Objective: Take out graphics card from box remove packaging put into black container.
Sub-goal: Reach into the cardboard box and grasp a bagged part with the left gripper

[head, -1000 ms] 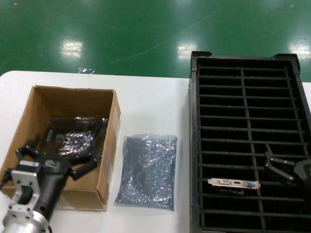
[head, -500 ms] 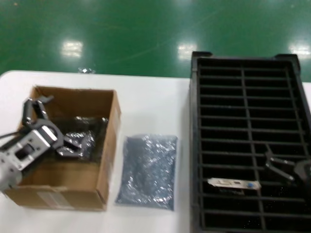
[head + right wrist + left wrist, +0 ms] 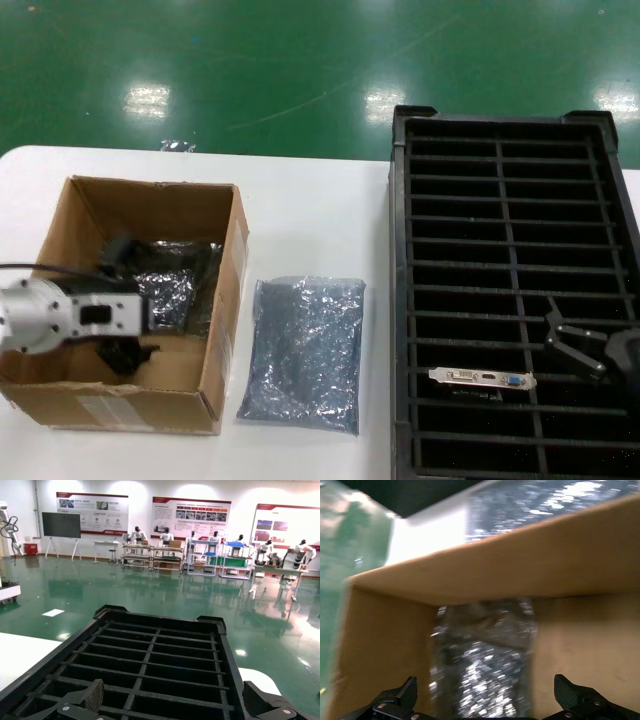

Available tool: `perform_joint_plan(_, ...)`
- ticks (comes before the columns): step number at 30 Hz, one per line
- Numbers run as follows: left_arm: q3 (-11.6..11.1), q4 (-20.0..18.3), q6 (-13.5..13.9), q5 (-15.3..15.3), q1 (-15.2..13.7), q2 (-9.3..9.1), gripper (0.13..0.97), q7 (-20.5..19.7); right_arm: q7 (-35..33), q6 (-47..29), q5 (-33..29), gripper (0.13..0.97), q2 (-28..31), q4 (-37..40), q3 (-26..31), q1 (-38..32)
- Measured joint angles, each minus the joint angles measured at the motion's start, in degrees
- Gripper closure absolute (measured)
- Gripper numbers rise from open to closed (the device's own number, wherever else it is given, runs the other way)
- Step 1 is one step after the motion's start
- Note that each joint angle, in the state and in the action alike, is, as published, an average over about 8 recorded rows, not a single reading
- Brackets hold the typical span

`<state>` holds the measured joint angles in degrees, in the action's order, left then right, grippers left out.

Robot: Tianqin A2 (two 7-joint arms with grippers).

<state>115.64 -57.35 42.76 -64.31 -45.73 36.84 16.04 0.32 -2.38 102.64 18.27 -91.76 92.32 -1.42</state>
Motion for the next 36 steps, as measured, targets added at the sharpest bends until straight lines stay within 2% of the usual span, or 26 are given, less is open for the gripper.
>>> perform_joint_plan(5, 2.76, 5.39, -0.34, 1.27, -2.24, -2.43, 0.132, 4.91, 0.0, 0.0, 0.0, 0.129, 0.0, 0.0, 0.0, 0.0)
perform_joint_plan(9, 3.61, 10.23, -3.29, 1.12, -3.64, -4.29, 0.132, 9.77, 0.01, 0.0, 0.0, 0.129, 0.0, 0.0, 0.0, 0.0)
perform_joint_plan(12, 3.29, 13.96, -6.75, -0.23, -4.52, -5.75, 0.132, 14.38, 0.01, 0.0, 0.0, 0.129, 0.0, 0.0, 0.0, 0.0)
perform_joint_plan(17, 1.47, 18.62, -12.65, -4.63, -5.26, -8.0, 0.132, 23.33, 0.01, 0.0, -0.01, 0.129, 0.0, 0.0, 0.0, 0.0)
perform_joint_plan(22, 0.01, 20.38, -15.79, -8.26, -5.01, -9.15, 0.14, 29.23, 0.01, 0.0, -0.01, 0.129, 0.0, 0.0, 0.0, 0.0)
perform_joint_plan(27, -0.09, 19.75, -16.42, -9.12, -4.2, -8.93, 0.146, 30.38, 0.01, 0.0, -0.01, 0.129, 0.0, 0.0, 0.0, 0.0)
perform_joint_plan(36, 1.21, 14.54, -15.41, -5.88, -1.59, -6.74, 0.214, 24.62, 0.01, 0.0, -0.01, 0.129, 0.0, 0.0, 0.0, 0.0)
